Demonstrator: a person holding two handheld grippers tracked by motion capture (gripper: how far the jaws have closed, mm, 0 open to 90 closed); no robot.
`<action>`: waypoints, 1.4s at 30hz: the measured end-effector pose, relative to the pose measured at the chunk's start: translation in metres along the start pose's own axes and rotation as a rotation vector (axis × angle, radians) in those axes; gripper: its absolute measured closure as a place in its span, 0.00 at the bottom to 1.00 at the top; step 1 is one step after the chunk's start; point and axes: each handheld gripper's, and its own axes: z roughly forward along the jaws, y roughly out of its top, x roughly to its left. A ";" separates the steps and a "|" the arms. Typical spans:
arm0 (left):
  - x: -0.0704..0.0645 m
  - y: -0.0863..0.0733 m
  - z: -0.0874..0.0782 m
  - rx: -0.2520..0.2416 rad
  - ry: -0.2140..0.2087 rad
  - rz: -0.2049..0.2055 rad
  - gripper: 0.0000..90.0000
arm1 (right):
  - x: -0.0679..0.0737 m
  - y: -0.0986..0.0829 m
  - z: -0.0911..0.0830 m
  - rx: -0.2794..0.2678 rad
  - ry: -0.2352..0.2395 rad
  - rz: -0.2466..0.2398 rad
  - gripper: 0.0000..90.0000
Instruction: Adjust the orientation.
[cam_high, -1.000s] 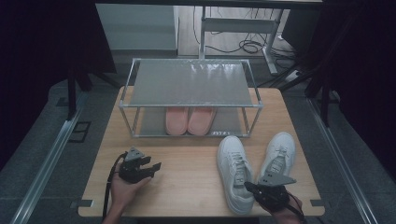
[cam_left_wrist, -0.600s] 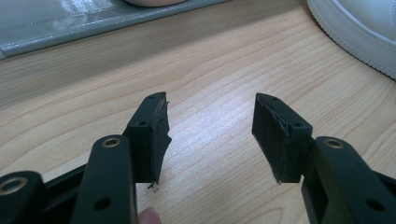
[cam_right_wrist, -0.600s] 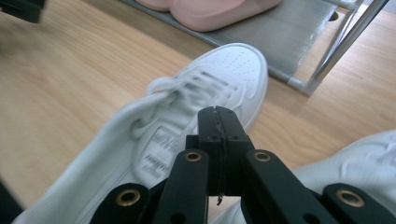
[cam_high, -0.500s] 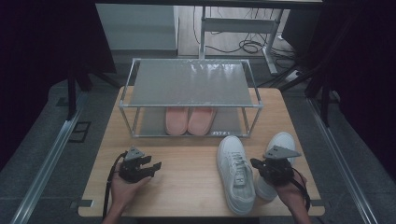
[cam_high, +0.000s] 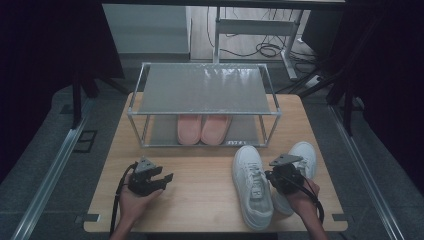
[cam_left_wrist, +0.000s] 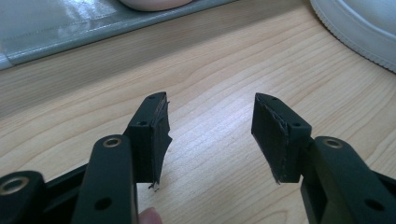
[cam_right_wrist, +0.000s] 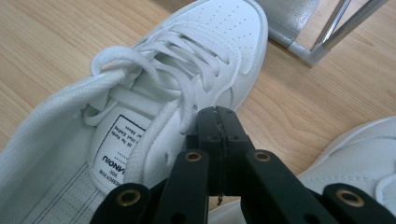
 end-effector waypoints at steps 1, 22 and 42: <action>0.000 0.000 0.000 0.000 -0.001 -0.001 0.52 | 0.001 0.001 0.000 0.006 0.000 -0.004 1.00; 0.001 -0.001 0.001 0.007 0.004 -0.001 0.52 | 0.022 0.029 0.022 0.004 0.052 -0.069 1.00; 0.001 -0.001 0.000 -0.001 0.003 -0.006 0.52 | 0.041 0.045 0.040 -0.071 0.169 -0.118 1.00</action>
